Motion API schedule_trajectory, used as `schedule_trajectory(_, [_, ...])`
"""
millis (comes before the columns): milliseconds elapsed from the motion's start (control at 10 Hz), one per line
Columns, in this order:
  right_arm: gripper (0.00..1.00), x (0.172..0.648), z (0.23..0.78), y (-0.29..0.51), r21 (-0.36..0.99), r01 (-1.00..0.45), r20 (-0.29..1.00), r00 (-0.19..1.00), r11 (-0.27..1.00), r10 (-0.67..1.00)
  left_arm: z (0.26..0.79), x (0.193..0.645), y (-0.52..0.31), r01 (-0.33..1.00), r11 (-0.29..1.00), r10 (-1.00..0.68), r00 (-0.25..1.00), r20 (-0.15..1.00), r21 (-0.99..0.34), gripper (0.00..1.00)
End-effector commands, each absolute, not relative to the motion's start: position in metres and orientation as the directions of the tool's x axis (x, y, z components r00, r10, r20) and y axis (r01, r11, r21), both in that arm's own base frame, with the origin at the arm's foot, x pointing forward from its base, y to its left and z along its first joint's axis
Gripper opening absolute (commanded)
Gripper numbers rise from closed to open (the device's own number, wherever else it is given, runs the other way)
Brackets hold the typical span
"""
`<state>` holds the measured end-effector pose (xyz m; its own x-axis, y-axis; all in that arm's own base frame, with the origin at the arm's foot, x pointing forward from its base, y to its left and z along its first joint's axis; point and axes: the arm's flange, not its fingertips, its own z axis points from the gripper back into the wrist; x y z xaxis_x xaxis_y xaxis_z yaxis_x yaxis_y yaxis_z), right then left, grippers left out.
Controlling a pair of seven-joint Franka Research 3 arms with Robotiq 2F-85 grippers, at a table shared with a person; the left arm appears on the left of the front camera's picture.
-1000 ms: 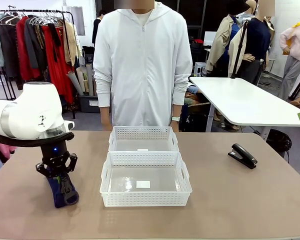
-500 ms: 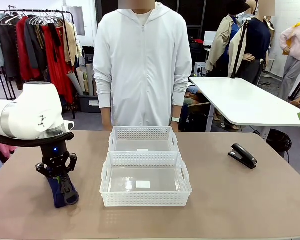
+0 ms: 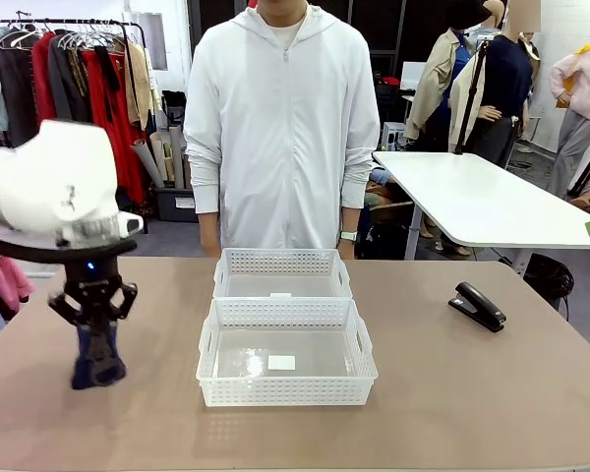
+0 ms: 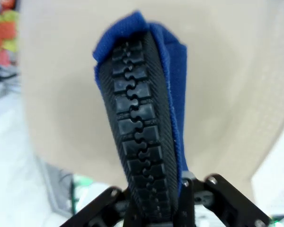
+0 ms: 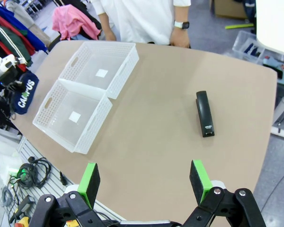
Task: Distribute items into two baskets.
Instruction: Pick up the Pencil pouch that the person points to.
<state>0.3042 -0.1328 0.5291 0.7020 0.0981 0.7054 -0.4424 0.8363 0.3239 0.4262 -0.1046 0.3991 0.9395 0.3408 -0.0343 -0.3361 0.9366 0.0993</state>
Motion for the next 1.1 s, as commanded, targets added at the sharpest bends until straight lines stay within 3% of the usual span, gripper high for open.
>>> schedule_trajectory(0, [1.00,0.305,0.531,-0.132,0.335,-0.455,0.719,0.690,0.825,0.089,0.445,0.428,-0.088,-0.159,0.977,0.165,0.986,-0.029,0.142,0.00])
schedule_trajectory(300, [1.00,0.305,0.531,-0.132,0.335,-0.455,0.719,0.690,0.825,0.089,0.502,0.415,-0.058,0.235,0.970,-0.237,0.970,0.045,0.057,0.00])
schedule_trajectory(600, [1.00,0.305,0.531,-0.132,0.335,-0.455,0.719,0.690,0.825,0.089,0.537,0.394,-0.037,0.631,0.775,-0.632,0.772,0.060,0.041,0.00])
schedule_trajectory(800, [1.00,0.305,0.531,-0.132,0.335,-0.455,0.719,0.690,0.825,0.089,0.558,0.381,-0.048,0.771,0.630,-0.775,0.631,0.018,0.094,0.00])
schedule_trajectory(1000, [1.00,0.305,0.531,-0.132,0.335,-0.455,0.719,0.690,0.825,0.089,0.572,0.382,-0.051,0.817,0.575,-0.818,0.575,0.028,0.040,0.00])
